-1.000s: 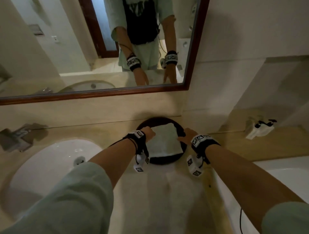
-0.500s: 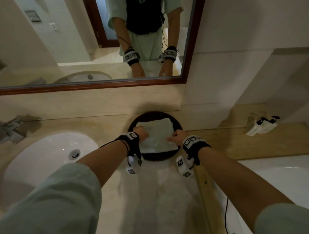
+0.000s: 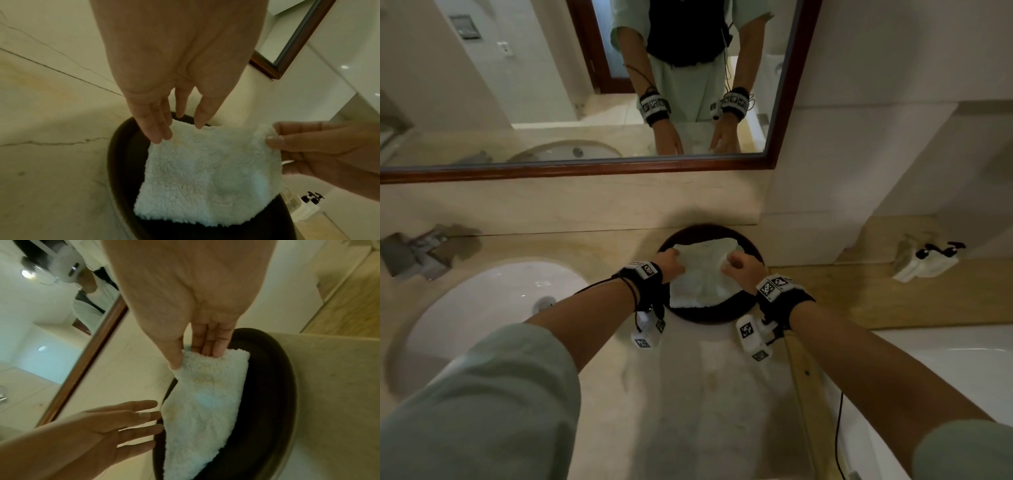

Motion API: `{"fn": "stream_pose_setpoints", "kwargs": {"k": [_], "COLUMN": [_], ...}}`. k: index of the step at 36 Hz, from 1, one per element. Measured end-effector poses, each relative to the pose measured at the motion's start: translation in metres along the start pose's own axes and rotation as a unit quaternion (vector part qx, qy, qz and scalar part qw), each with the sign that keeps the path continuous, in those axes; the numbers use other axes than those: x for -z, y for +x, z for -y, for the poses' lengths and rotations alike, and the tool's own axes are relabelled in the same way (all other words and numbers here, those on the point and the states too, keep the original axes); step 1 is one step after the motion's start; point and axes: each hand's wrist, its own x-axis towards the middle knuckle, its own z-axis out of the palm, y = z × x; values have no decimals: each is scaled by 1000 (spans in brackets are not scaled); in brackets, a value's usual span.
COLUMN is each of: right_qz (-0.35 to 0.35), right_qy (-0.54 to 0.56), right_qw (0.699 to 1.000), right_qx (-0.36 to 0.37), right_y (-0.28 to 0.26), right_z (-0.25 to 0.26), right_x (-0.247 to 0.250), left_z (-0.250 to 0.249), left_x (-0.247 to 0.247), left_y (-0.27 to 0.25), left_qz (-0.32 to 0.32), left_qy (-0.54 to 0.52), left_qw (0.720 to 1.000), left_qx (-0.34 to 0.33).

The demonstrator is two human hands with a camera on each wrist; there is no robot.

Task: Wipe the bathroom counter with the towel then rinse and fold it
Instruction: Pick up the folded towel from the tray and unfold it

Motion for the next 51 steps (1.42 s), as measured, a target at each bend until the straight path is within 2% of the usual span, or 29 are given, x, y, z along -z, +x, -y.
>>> {"fn": "stream_pose_setpoints", "kwargs": {"k": [6,10,14,19,22,24,27,31,34,38,40,42,44,46,51], "right_qz": [-36,-45,-86,-129,-158,-176,-214,-246,-257,-260,-266,-272,-276,-278,-286], "right_qy": [90,200,245,273,295,297,303,348,341,352,358,362,368,377,363], "right_qw": [990,975,962,942,925,920,910,889,889,883,877,872,866,858,861], "right_qx": [104,86,83,149,180,187,185,167,167,168,176,188,197,210,212], "right_y": [-16,-40,-64,-96,-121,-127,-144,-163,-180,-198,-205,-211,-218,-223,-234], "right_z": [42,79,117,164,193,202,211,214,215,217,217,219,223,226,229], "right_x": [5,16,33,56,64,71,77,83,85,90,94,99,103,107,115], "left_z": [7,10,13,9,8,4,1,-2,-8,-20,-26,-30,-34,-42,-59], "left_x": [20,40,68,103,117,120,122,119,113,108,109,107,106,105,101], "left_y": [-20,-40,-61,-87,-105,-112,-134,-156,-165,-170,-168,-165,-165,-167,-181], "left_qz": [12,37,38,77,82,92,162,238,189,30,-35,-97,-135,-126,49], "left_qy": [-56,-25,-35,-137,-219,-238,-294,-271,-288,-266,-219,-136,-104,-130,-297], "left_qw": [998,999,997,984,968,963,940,927,929,941,947,957,956,944,893], "left_qx": [-1,-19,-53,-85,-89,-84,-60,-105,-133,-205,-234,-236,-240,-275,-333]}}
